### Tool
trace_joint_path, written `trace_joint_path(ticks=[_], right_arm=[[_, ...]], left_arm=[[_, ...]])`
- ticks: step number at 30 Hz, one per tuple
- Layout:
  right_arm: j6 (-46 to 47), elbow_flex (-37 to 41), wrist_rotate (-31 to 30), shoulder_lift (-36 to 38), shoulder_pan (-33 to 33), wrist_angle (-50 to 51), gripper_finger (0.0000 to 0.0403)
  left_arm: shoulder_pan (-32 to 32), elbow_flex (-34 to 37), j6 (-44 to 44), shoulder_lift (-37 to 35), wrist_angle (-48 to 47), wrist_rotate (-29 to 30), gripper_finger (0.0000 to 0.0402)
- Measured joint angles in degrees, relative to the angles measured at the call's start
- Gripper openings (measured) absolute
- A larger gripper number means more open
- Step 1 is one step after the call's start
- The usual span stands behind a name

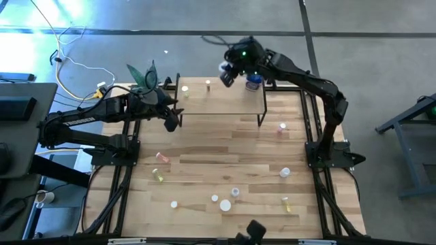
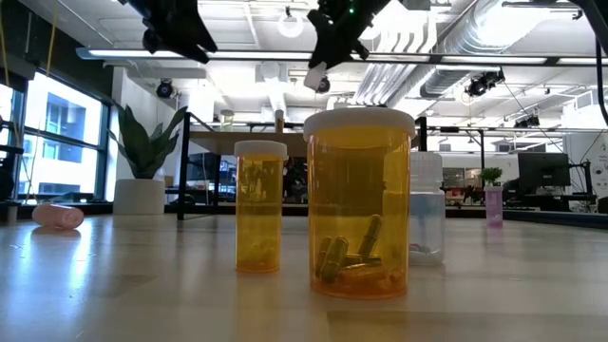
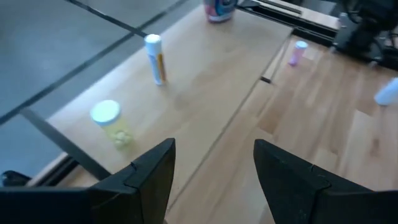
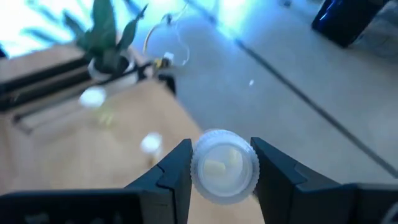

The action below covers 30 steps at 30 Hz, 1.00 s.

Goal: Pick and place medicine bottles onto shelf by color
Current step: Put the top white pill bottle on the shelf

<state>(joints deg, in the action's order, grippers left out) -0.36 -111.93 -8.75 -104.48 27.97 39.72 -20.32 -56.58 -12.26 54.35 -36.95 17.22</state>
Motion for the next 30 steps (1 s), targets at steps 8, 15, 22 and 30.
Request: trace_joint_path(ticks=[8, 15, 22, 30], right_arm=[[-0.1, 0.0, 0.8, 0.0, 3.5, -3.7, 0.0119], [-0.7, -2.8, 3.3, -0.5, 5.4, -1.2, 0.0119], [-0.5, -4.9, 7.6, -0.6, 6.8, 7.7, 0.0119], [-2.5, -5.0, 11.8, -0.6, 5.6, 23.2, 0.0119]], left_arm=[[0.0, 0.0, 0.5, 0.0, 0.0, 3.9, 0.0209], [0.0, 0.0, 0.5, 0.0, 0.0, 7.6, 0.0209], [0.0, 0.0, 0.5, 0.0, 0.0, 9.2, 0.0209], [0.0, 0.0, 0.5, 0.0, 0.0, 9.2, 0.0209]])
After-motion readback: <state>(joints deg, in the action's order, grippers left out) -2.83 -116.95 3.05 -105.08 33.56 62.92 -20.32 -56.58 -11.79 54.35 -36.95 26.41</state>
